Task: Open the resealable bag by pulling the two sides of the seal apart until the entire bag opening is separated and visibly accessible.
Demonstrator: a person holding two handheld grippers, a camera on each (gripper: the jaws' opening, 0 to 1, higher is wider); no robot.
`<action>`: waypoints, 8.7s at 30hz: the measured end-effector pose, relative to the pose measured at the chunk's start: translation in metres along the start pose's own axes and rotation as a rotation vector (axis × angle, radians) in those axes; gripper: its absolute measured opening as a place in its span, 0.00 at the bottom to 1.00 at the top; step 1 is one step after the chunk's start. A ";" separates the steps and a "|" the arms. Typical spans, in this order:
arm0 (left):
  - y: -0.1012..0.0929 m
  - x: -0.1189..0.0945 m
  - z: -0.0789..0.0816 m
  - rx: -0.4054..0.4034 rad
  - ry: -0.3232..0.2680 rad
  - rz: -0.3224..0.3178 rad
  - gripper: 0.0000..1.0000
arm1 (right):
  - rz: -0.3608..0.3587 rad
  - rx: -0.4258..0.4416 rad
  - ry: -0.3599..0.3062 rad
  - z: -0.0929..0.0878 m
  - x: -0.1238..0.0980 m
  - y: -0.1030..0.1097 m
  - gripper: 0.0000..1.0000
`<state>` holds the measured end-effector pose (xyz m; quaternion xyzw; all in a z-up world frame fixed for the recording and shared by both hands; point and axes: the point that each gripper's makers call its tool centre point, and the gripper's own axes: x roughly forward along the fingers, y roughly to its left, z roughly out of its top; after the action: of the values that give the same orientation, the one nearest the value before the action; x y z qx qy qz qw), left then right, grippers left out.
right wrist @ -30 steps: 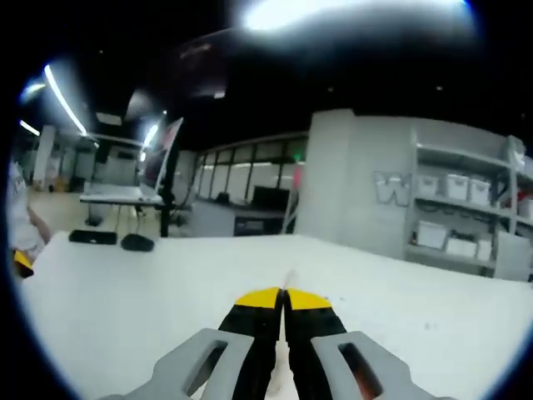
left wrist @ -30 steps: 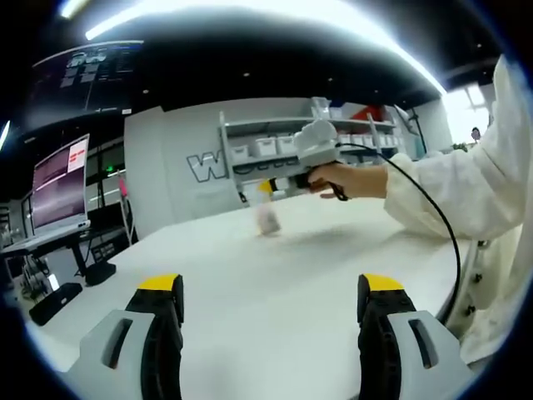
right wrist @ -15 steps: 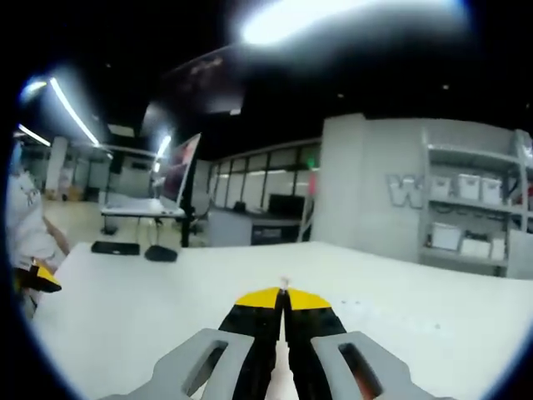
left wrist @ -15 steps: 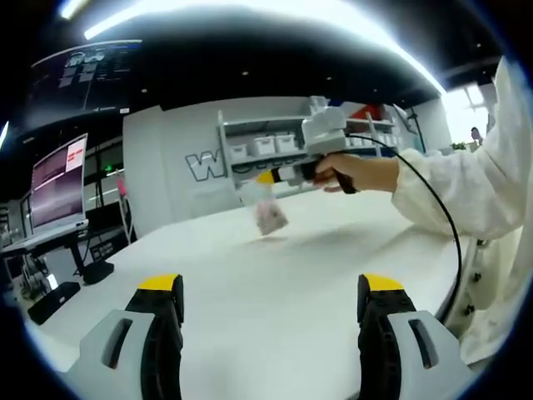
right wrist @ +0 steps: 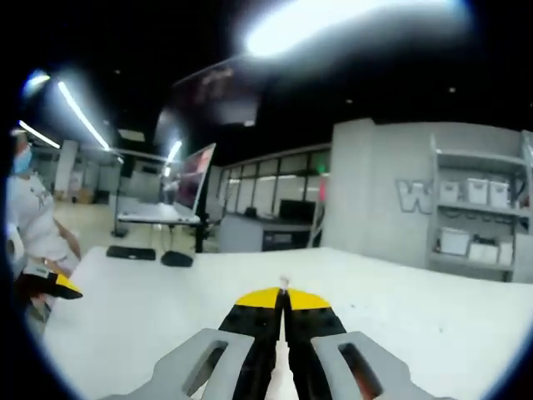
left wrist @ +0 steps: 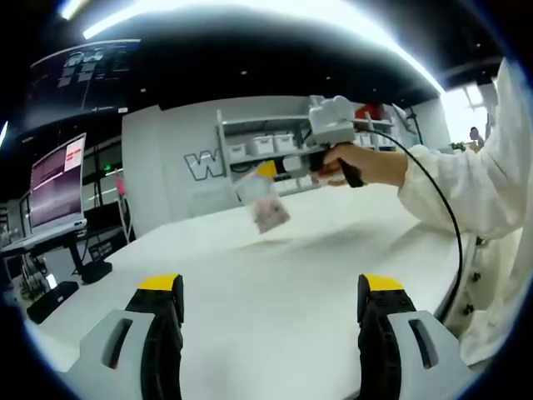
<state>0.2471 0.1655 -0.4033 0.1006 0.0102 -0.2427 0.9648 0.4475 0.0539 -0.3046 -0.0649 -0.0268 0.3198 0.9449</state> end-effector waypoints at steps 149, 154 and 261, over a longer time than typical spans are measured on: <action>-0.014 0.004 0.002 0.042 0.018 -0.021 0.85 | 0.025 -0.046 -0.090 0.018 -0.123 0.017 0.00; -0.016 0.005 0.001 0.042 0.019 -0.025 0.85 | 0.018 -0.047 -0.085 0.015 -0.130 0.016 0.00; -0.033 0.007 0.007 0.024 0.003 -0.078 0.86 | 0.066 -0.039 -0.027 -0.023 -0.233 0.081 0.00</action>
<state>0.2370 0.1323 -0.4037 0.1123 0.0126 -0.2799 0.9534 0.2163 -0.0262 -0.3404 -0.0800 -0.0435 0.3511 0.9319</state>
